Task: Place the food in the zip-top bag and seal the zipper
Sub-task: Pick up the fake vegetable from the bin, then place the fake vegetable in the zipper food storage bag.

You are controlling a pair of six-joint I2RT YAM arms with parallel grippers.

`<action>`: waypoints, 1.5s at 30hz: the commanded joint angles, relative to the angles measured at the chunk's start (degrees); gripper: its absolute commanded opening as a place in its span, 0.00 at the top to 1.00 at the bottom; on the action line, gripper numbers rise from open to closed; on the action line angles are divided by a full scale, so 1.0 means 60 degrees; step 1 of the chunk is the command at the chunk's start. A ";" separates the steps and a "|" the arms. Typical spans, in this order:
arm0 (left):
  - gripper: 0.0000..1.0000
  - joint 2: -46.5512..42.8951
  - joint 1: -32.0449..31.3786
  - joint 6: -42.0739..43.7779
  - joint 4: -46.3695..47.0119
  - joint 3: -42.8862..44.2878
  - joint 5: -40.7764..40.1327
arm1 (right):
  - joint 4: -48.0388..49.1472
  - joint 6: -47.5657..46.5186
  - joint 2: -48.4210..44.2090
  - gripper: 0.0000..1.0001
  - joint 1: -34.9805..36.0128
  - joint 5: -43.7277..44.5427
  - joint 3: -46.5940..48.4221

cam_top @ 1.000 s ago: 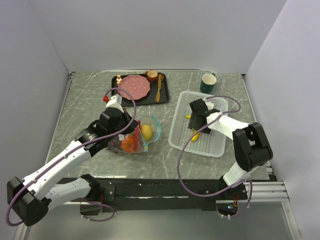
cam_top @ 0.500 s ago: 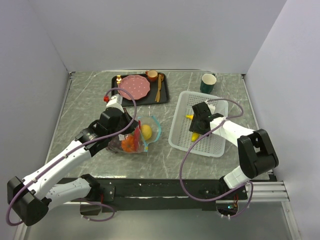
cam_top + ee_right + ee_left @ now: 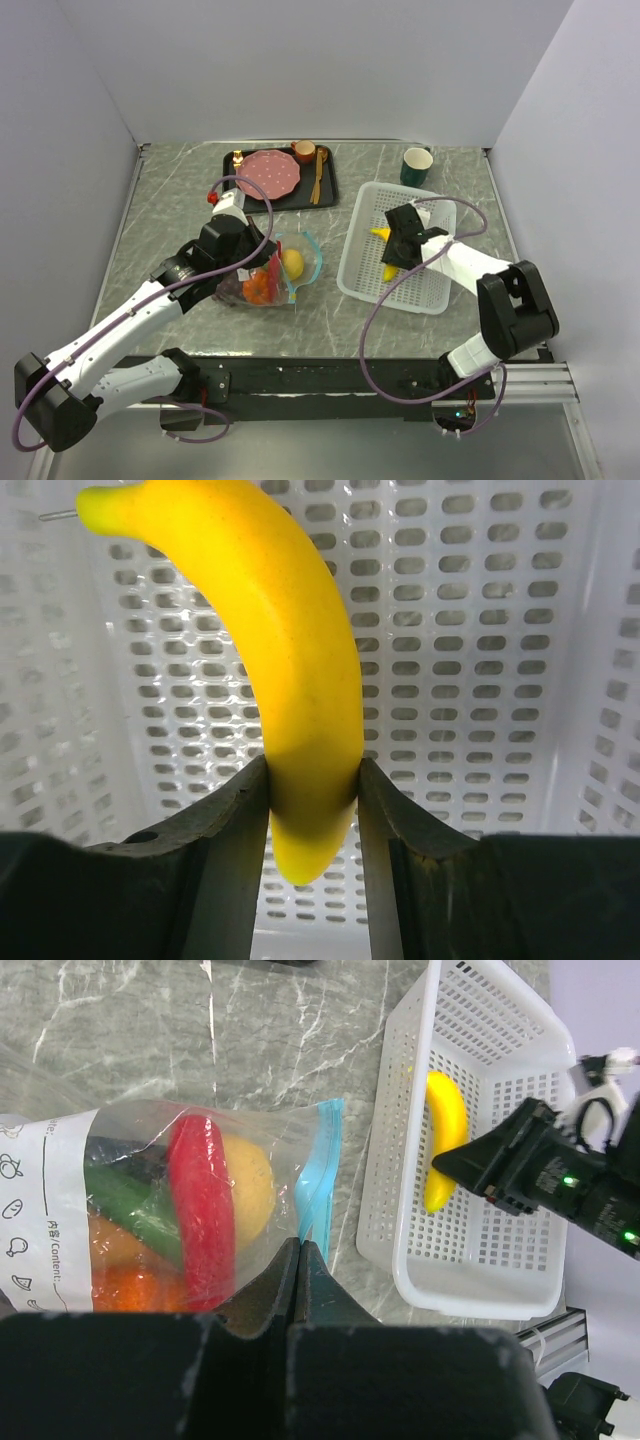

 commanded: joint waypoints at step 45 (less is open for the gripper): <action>0.99 -0.0106 -0.0025 -0.0022 0.0429 -0.0057 0.0063 | -0.1686 -0.1435 -0.2653 0.89 0.2555 -0.1742 0.1799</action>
